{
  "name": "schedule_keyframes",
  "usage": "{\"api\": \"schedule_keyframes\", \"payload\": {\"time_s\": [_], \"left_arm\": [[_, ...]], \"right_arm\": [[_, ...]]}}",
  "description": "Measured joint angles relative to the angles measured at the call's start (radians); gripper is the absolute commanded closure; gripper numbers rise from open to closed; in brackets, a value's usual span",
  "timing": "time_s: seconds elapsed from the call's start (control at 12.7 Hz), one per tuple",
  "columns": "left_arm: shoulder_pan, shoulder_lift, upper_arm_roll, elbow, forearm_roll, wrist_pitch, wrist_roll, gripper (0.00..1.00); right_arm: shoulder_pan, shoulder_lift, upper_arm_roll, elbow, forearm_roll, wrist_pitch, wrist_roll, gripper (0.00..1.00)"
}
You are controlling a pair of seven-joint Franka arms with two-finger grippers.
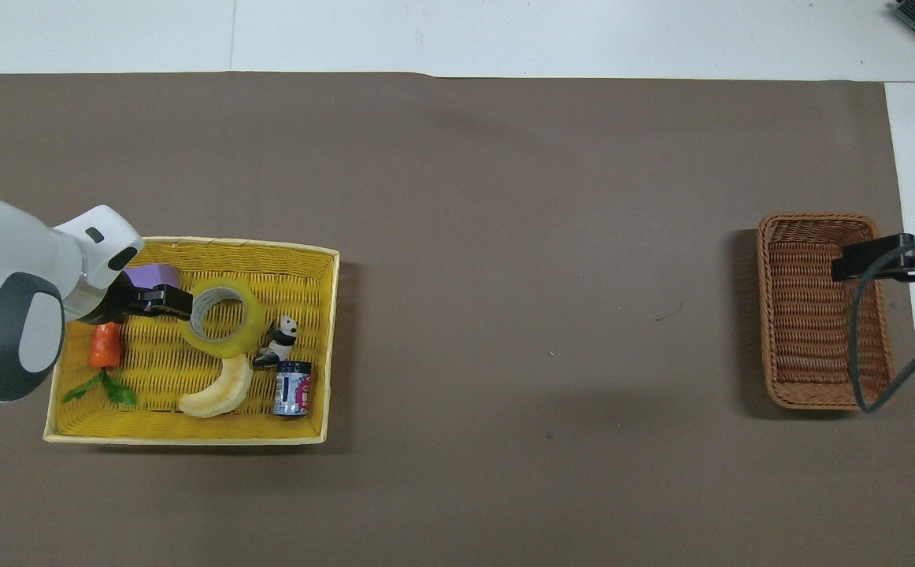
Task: Move tape to another basket
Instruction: 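Reach the left gripper into the yellow basket to the tape roll, then grasp the tape roll with the left gripper and carry it toward the right gripper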
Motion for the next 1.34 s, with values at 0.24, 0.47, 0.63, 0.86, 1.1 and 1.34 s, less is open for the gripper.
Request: {"api": "schedule_keyframes", "payload": {"time_s": [0.24,0.47,0.63,0.86,1.1,1.34], "left_arm": [[-0.001,0.012,-0.004,-0.043,-0.001,0.044,-0.026,0.23],[-0.008,0.03,-0.011,-0.079,-0.003,0.102,-0.054,0.69],[-0.027,0.034,-0.015,-0.095,-0.003,0.129,-0.077,1.0],[-0.042,0.034,-0.015,-0.096,-0.004,0.14,-0.088,1.0],[-0.041,0.043,-0.011,-0.065,-0.004,0.13,-0.081,1.0],[-0.04,0.071,-0.007,0.049,-0.004,0.063,-0.054,1.0]], "right_arm": [[0.0,0.0,0.0,0.0,0.0,0.0,0.0,0.0],[0.0,0.0,0.0,0.0,0.0,0.0,0.0,0.0],[0.0,0.0,0.0,0.0,0.0,0.0,0.0,0.0],[0.0,0.0,0.0,0.0,0.0,0.0,0.0,0.0],[0.0,0.0,0.0,0.0,0.0,0.0,0.0,0.0],[0.0,0.0,0.0,0.0,0.0,0.0,0.0,0.0]]}}
